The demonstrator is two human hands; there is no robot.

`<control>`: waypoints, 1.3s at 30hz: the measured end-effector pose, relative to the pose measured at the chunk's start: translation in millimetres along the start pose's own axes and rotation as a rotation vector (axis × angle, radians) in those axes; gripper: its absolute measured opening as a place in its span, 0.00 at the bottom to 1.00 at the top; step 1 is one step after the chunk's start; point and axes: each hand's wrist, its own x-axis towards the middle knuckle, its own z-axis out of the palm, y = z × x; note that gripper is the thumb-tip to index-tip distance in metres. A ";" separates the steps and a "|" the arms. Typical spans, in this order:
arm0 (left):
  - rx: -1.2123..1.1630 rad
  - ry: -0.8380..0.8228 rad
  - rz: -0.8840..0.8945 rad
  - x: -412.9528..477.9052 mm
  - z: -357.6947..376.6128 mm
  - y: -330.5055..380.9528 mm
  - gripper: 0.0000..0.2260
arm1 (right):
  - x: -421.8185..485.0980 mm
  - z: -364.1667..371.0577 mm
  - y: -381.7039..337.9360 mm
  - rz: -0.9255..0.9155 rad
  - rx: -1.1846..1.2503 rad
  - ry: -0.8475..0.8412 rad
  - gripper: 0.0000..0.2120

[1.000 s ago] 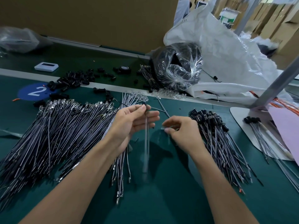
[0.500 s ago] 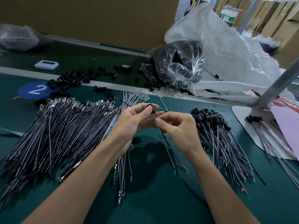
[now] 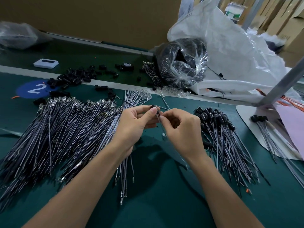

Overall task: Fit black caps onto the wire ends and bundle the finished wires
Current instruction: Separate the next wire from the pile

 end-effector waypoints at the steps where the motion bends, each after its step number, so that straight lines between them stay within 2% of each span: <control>1: -0.002 -0.001 0.003 -0.5 0.8 -0.4 0.04 | -0.3 0.5 0.3 -0.003 -0.005 0.000 0.02; 28: 0.005 0.000 0.131 -6.2 11.0 -6.6 0.06 | -7.5 4.2 -1.5 -0.032 -0.090 0.042 0.04; 32: -0.019 0.015 0.157 -4.1 9.8 -5.6 0.05 | -5.8 4.8 -4.7 -0.005 0.034 0.095 0.02; 35: -0.025 0.035 0.190 -2.3 7.9 -3.6 0.05 | -4.2 4.2 -6.4 0.123 0.197 0.031 0.03; 39: 0.021 0.031 0.234 -2.1 6.9 -2.8 0.05 | -2.5 1.7 -4.9 0.207 0.333 -0.041 0.03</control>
